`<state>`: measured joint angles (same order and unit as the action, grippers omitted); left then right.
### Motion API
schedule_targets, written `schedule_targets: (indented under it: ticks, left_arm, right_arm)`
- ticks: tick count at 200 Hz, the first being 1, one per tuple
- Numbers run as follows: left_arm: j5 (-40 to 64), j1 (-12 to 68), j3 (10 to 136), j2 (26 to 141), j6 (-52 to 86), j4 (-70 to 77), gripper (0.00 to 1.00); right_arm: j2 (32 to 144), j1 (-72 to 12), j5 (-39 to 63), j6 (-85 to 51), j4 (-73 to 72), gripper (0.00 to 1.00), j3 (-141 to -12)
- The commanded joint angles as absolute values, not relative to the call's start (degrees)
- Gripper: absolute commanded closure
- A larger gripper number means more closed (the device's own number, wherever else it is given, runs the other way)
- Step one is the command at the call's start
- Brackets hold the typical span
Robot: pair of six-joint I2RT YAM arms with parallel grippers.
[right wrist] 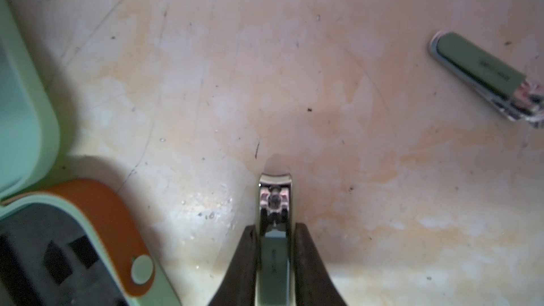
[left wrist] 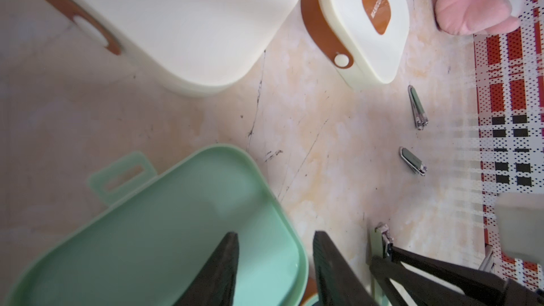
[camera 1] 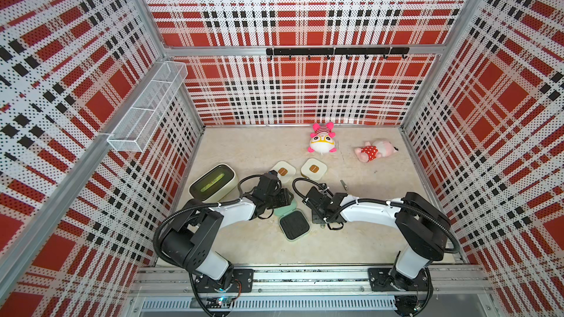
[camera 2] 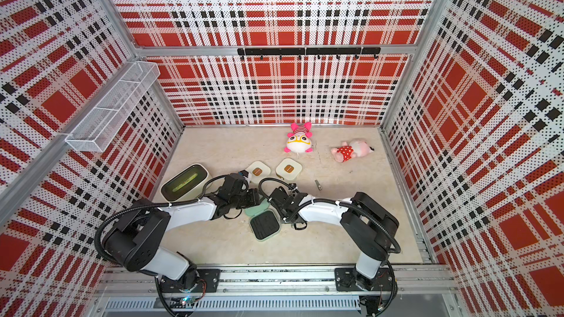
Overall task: Organize nail clipper sets
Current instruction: Pick up the nail clipper from the center of the board, then place the nail clipper in the storage box.
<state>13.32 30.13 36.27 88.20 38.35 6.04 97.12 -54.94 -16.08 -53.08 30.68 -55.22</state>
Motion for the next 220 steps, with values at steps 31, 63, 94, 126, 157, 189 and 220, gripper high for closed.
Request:
schedule_targets:
  ticks: [31,63,94,126,157,189,220]
  left_arm:
    - [14.15,27.36,37.20,87.76,38.10,5.33,0.54]
    - [13.84,25.92,36.87,87.44,37.65,4.77,0.54]
    - [14.25,23.94,36.41,87.71,36.87,4.30,0.54]
    - [14.59,22.99,36.04,88.29,36.25,4.26,0.54]
    - [14.67,22.77,35.44,88.64,36.30,4.89,0.54]
    - [14.77,22.83,35.25,88.96,36.25,5.09,0.54]
    - [14.68,22.81,34.63,88.91,36.46,5.52,0.54]
  right_arm:
    - [93.44,-55.14,-15.40,-43.26,25.25,0.91,-56.94]
    - [94.32,-57.41,-13.62,-38.61,22.28,0.91,-59.26]
    - [95.01,-59.95,-12.24,-36.40,19.15,0.91,-60.03]
    - [96.12,-62.06,-10.50,-35.28,15.73,0.91,-60.24]
    - [98.23,-62.82,-9.49,-35.09,13.87,0.90,-60.27]
    - [100.18,-63.41,-9.14,-34.96,13.49,0.90,-61.08]
    - [101.14,-64.12,-9.39,-35.44,13.14,0.90,-61.08]
